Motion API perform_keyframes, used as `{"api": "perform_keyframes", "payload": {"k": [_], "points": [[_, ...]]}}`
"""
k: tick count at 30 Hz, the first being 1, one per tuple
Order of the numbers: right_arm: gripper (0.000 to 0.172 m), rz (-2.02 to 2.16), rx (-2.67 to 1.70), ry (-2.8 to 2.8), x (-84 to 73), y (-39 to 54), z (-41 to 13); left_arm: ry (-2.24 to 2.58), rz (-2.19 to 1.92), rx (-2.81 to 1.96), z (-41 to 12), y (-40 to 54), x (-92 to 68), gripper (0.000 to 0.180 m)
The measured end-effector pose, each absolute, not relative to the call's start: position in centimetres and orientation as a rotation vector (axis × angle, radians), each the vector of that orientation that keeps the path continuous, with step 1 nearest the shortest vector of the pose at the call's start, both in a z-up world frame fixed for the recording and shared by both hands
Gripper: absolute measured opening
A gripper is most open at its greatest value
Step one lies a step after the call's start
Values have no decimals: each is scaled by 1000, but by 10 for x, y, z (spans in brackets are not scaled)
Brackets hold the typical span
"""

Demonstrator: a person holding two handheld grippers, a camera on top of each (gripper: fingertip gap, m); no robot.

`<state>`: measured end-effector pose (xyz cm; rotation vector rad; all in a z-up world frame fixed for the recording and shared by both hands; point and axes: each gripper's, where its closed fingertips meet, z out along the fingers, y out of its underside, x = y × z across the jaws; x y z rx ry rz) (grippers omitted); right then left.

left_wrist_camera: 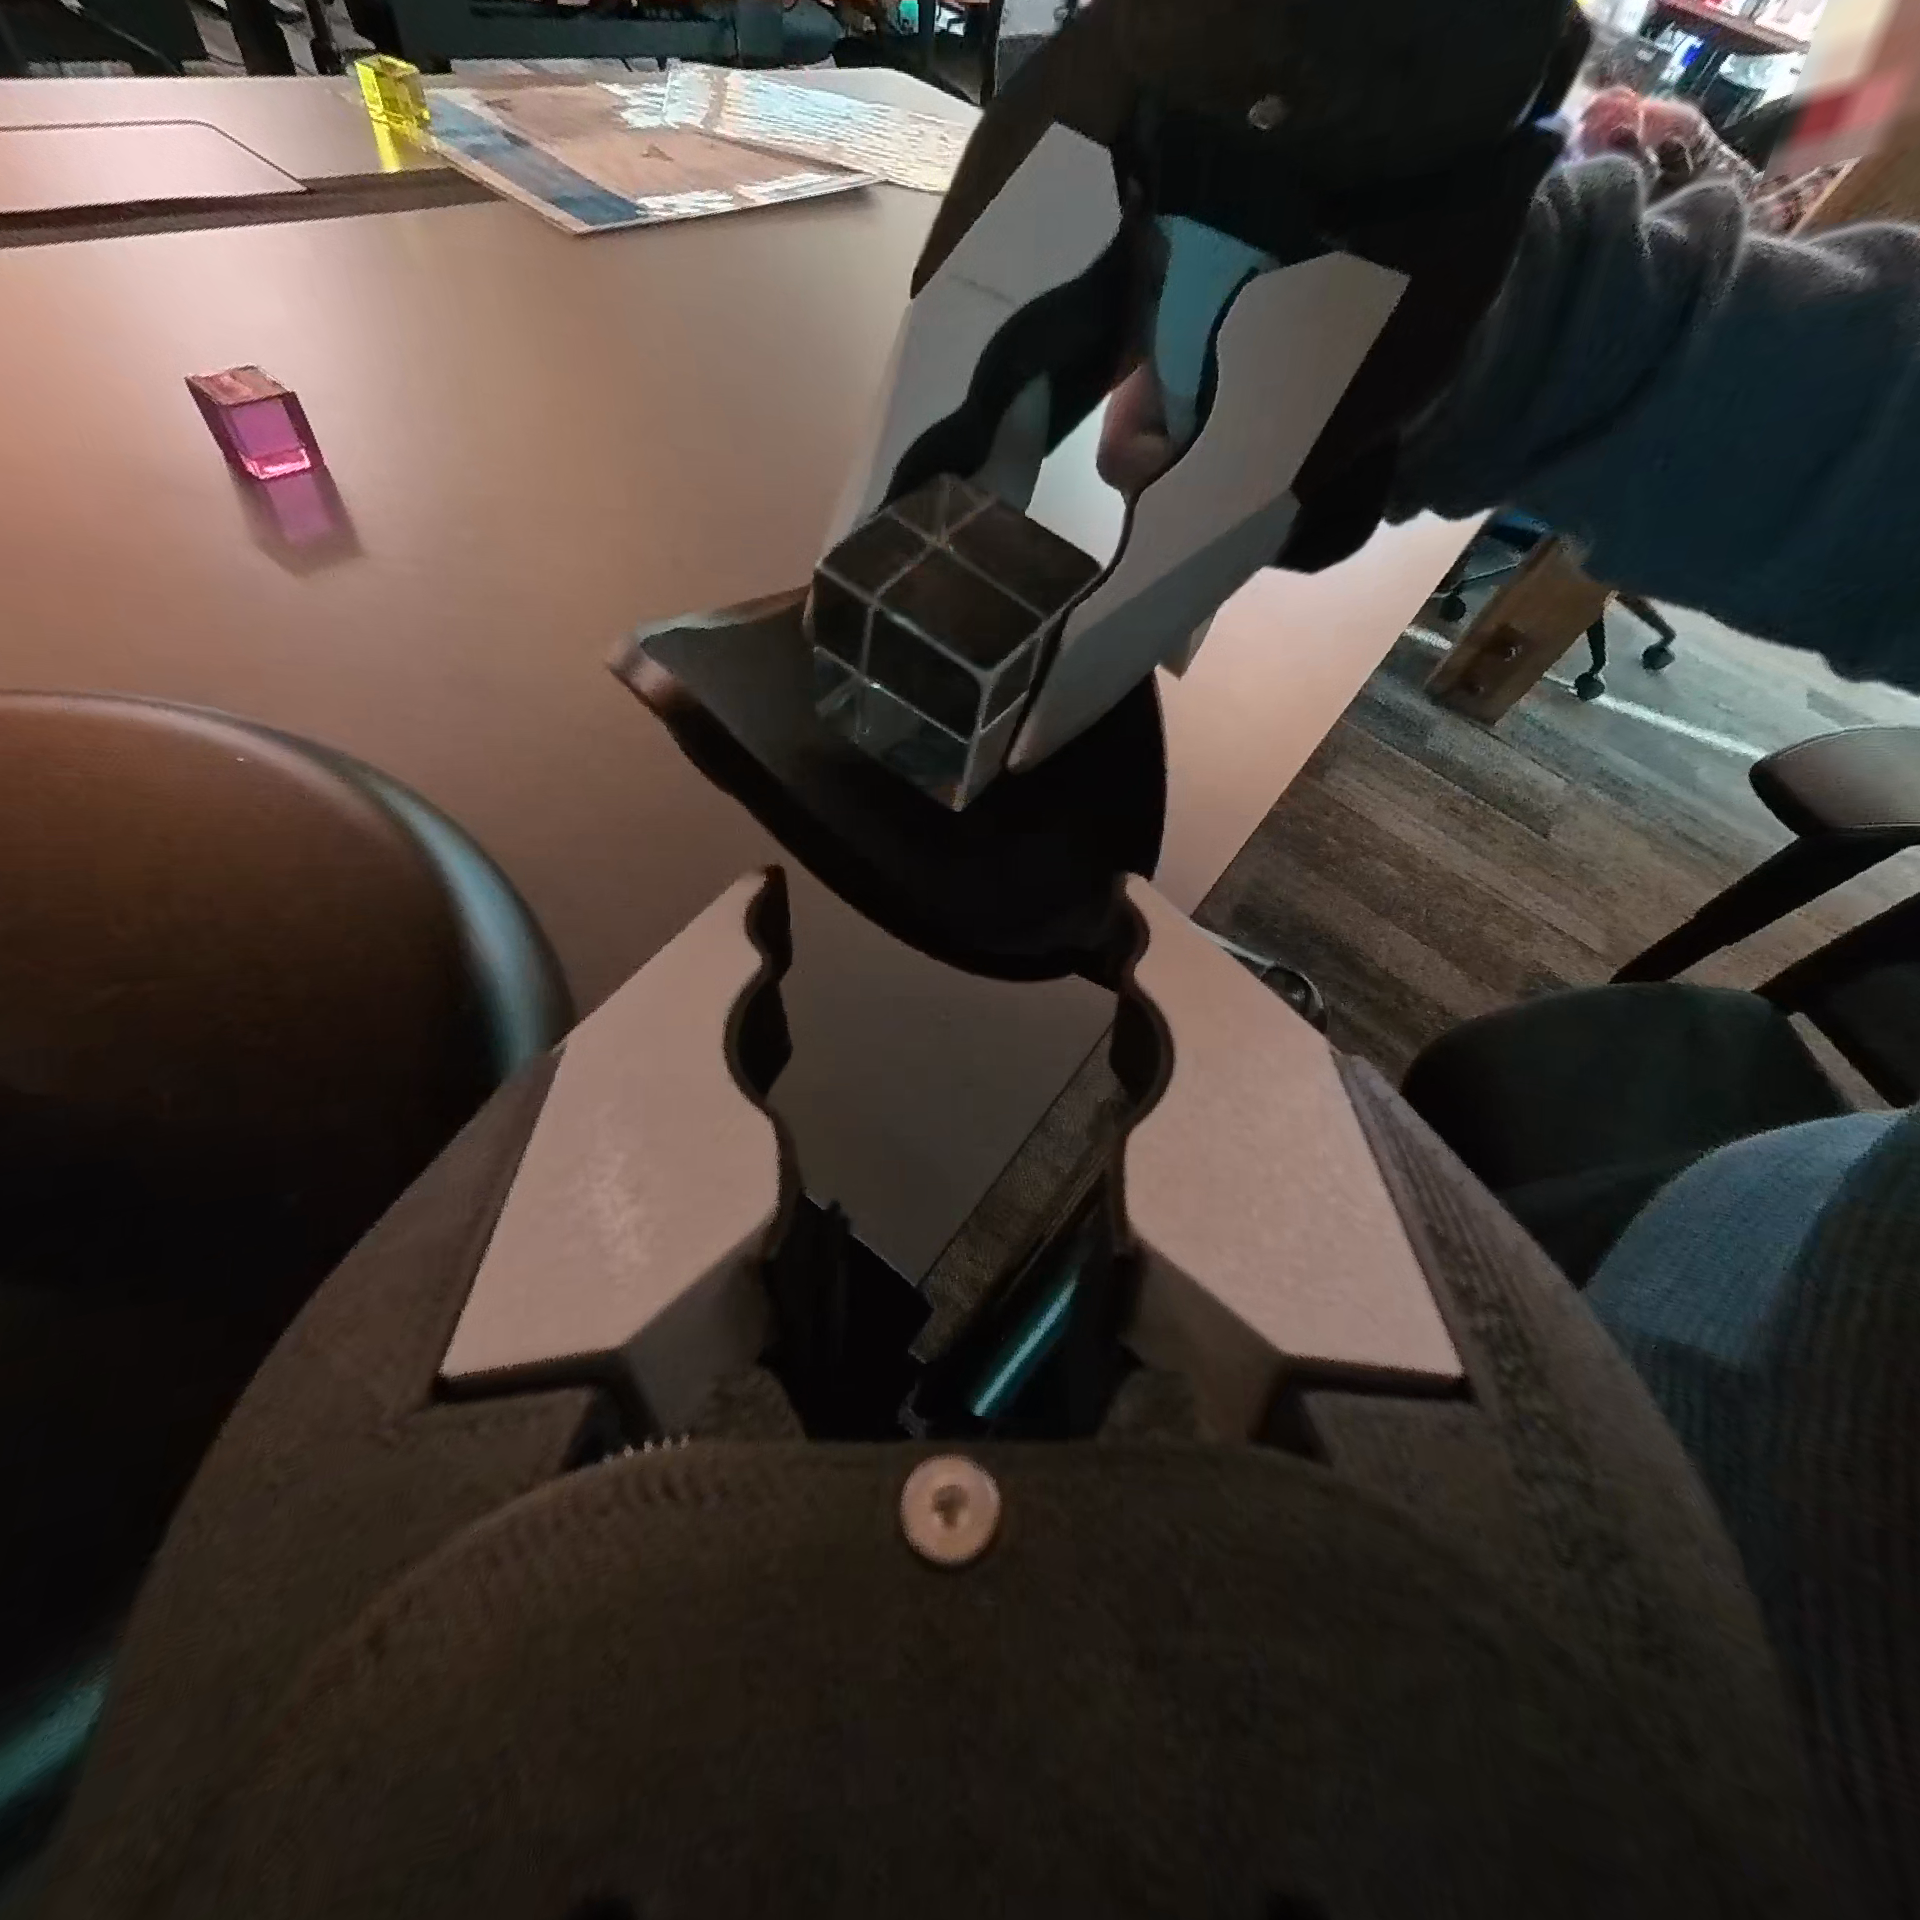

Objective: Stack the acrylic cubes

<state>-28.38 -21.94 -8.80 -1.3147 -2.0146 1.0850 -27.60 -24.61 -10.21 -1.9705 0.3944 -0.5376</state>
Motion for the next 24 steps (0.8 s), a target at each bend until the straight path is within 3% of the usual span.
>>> {"api": "perform_keyframes", "payload": {"k": [4, 6, 14, 24], "points": [[44, 1070, -1334, -1984, -285, -220, -86, 398, -524, -1992, -105, -245, -275, 57], [52, 1095, -1347, -1968, -284, -220, -80, 385, -526, -1998, -105, -245, -276, 54], [42, 984, -1398, -2058, -277, -215, -86, 292, -624, -2017, -105, -246, -279, 30], [42, 1014, -1405, -1959, -281, -215, -87, 209, -685, -2018, -105, -245, -280, 23]]}}
